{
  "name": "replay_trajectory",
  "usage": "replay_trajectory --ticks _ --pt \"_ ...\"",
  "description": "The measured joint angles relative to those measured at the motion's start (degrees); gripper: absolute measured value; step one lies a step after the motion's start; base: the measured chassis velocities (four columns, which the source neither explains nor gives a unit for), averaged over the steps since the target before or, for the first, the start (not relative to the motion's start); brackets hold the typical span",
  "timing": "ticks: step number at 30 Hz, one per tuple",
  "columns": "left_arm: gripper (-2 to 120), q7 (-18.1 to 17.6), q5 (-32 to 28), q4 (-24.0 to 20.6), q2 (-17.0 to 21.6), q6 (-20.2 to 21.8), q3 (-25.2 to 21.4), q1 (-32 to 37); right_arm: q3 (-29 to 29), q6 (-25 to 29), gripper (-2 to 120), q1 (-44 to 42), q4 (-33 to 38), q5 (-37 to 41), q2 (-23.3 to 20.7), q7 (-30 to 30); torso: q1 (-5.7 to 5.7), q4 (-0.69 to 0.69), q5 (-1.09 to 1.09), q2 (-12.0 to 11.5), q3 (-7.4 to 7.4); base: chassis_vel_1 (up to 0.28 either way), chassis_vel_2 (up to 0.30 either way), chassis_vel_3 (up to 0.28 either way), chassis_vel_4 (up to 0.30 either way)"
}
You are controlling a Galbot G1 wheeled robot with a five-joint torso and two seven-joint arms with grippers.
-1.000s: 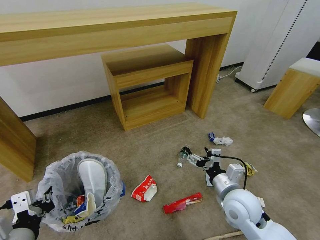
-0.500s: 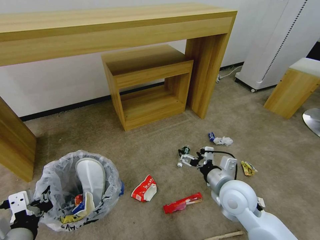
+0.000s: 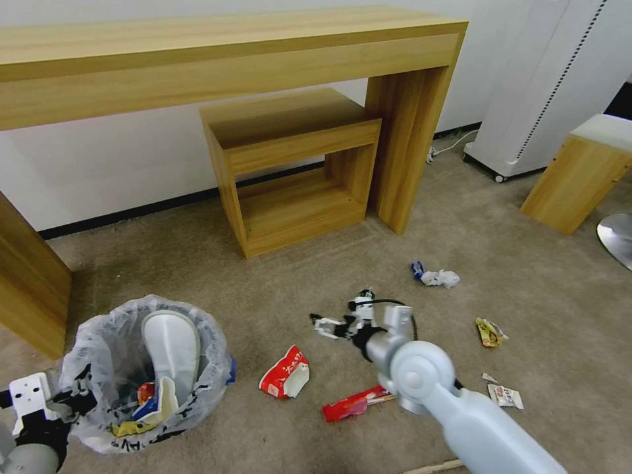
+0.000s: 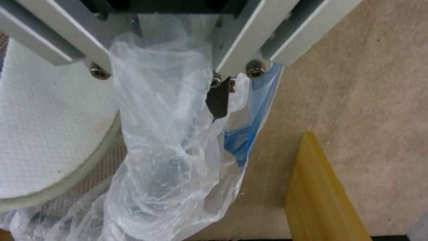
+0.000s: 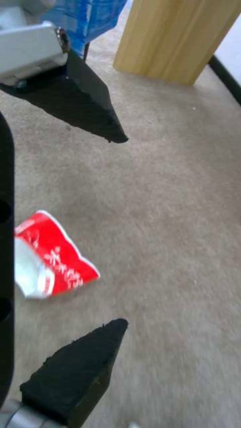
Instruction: Pick up the trash bin and place the garbage on the floor into it.
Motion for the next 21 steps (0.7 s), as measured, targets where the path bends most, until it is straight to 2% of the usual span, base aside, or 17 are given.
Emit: replay_trajectory --ticks 2,3,6,7,10,15,21 --pt "2 -0.73 -1.10 0.02 0.07 0.72 -0.40 0.09 -2.58 -2.77 100 2.74 -1.91 3.02 3.35 6.56 0.00 0.00 0.01 0.00 0.00 0.000 0.000 0.000 0.000" --pt "2 -0.73 -1.10 0.02 0.07 0.72 -0.40 0.09 -2.58 -2.77 100 2.74 -1.91 3.02 3.35 6.56 0.00 0.00 0.01 0.00 0.00 0.000 0.000 0.000 0.000" --pt "2 -1.71 -3.05 0.01 -0.07 2.19 -0.37 0.14 -4.60 -5.24 100 5.50 -4.95 7.49 7.15 16.56 0.00 0.02 0.00 0.00 0.00 0.000 0.000 0.000 0.000" --pt "2 -1.71 -3.05 0.01 -0.07 2.19 -0.37 0.14 -4.60 -5.24 100 5.50 -4.95 7.49 7.15 16.56 0.00 0.02 0.00 0.00 0.00 0.000 0.000 0.000 0.000" --pt "2 -2.41 -4.18 -0.14 -0.26 3.05 -0.11 0.23 -5.42 -6.01 100 6.87 -7.93 10.25 9.51 22.50 0.00 0.01 0.00 0.00 0.00 0.000 0.000 0.000 0.000" --pt "2 -2.75 -4.84 -0.47 -0.23 3.49 -0.03 0.33 -5.88 -6.54 100 7.84 -11.72 11.98 11.67 27.39 0.00 -0.01 0.00 0.00 0.00 0.000 0.000 0.000 0.000" --pt "2 -3.07 -5.54 -0.84 -0.26 3.99 0.10 0.38 -5.12 -7.42 100 8.07 -15.89 12.42 13.64 27.93 0.00 -0.01 0.00 0.00 0.00 0.000 0.000 0.000 0.000"
